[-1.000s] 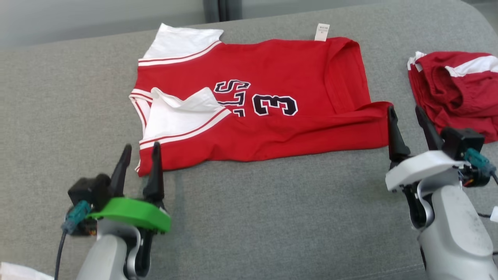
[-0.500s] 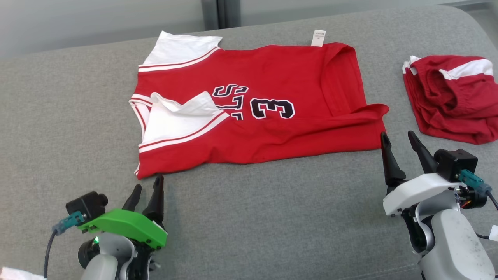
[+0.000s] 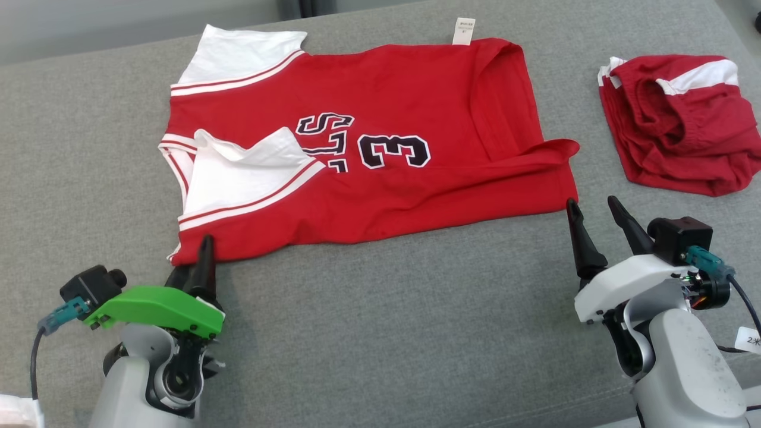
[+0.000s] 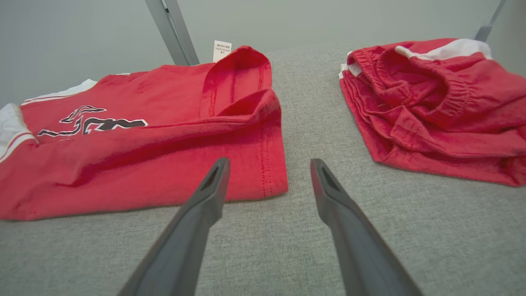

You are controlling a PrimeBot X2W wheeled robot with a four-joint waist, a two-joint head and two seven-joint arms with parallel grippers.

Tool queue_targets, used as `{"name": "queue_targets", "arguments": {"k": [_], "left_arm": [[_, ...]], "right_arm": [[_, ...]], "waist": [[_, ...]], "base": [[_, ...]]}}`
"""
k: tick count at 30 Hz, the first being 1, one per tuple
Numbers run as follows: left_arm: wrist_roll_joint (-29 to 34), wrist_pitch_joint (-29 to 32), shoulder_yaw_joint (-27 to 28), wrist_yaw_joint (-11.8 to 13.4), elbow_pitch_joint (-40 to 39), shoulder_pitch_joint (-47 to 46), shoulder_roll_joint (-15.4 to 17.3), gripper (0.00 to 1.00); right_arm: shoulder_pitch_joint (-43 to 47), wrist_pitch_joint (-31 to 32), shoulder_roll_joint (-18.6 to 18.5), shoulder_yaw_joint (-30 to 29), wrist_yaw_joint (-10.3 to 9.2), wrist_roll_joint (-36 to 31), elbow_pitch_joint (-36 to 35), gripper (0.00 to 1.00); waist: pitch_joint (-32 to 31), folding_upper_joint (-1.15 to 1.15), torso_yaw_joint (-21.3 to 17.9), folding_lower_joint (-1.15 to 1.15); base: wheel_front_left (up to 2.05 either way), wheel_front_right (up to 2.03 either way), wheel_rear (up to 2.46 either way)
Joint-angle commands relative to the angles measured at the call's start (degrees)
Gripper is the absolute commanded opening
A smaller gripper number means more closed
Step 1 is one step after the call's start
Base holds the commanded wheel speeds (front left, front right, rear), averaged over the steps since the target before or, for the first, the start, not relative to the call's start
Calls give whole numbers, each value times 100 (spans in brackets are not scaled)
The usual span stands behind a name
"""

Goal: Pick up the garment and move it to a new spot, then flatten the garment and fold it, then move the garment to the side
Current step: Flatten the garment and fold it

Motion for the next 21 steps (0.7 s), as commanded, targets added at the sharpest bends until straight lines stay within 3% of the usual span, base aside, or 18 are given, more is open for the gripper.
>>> {"name": "queue_targets", "arguments": {"k": [1, 2, 3, 4, 17, 18, 21], "left_arm": [[-33, -77, 53, 47, 52, -119, -5, 31], [-30, -102, 67, 48, 84, -153, -5, 25], [-16, -138, 69, 41, 126, -199, -7, 9], [12, -185, 64, 24, 142, -235, -4, 0], [192, -657, -96, -206, 44, -224, 13, 0], [201, -689, -118, -217, 9, -183, 11, 0], [230, -793, -173, -255, -76, -112, 4, 0]], "right_arm": [[-107, 34, -19, 2, -7, 9, 83, 100], [-147, 46, -17, 0, -7, 19, 152, 100], [-205, 60, -17, -11, -7, 31, 232, 100], [-262, 63, -19, -27, -7, 34, 301, 100], [-1054, 446, -20, 43, -7, 220, 1665, 98], [-1094, 472, -18, 74, -7, 274, 1749, 46], [-1197, 438, -17, 89, -7, 453, 1933, 14]], "waist": [[54, 0, -7, 0], [70, 0, -2, 0], [89, 0, 7, 0], [107, 0, 15, 0], [177, 0, 250, 0], [167, 0, 269, 0], [129, 0, 306, 0]], "base": [[0, 0, 0], [0, 0, 0], [0, 0, 0], [0, 0, 0], [0, 0, 0], [0, 0, 0], [0, 0, 0]]}}
